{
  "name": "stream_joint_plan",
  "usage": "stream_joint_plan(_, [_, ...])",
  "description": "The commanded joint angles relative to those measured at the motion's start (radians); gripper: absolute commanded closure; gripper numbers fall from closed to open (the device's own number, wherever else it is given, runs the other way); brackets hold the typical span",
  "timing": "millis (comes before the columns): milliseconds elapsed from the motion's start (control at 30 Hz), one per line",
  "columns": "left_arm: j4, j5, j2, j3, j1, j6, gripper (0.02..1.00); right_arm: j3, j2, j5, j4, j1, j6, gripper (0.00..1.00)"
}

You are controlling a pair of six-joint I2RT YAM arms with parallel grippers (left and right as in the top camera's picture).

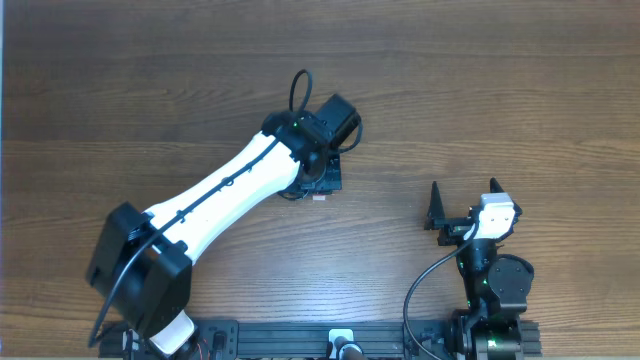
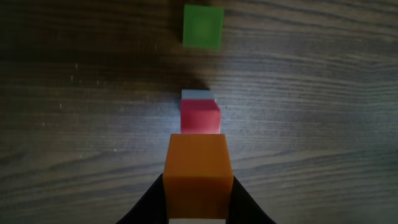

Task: Stack Cubes

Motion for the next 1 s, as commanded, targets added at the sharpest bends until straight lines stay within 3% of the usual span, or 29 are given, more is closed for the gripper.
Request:
stream_joint_plan(33, [-0.010, 0.013, 0.049, 0.055, 0.012, 0.032, 0.980, -0.005, -0.009, -0.008, -0.003, 0.004, 0.000, 0.009])
stream_joint_plan(367, [-0.013, 0.018, 0.086, 0.055, 0.028, 0.036, 0.982, -0.005, -0.009, -0.008, -0.003, 0.004, 0.000, 0.007])
stream_joint_plan(567, [-0.030, 0.082, 0.087, 0.058, 0.032, 0.057, 0.982, -0.005, -0.009, -0.008, -0.003, 0.004, 0.000, 0.007])
stream_joint_plan(1000, [-0.042, 0.085, 0.095, 0.072, 0.032, 0.055, 0.980, -0.005, -0.009, -0.008, -0.003, 0.004, 0.000, 0.009])
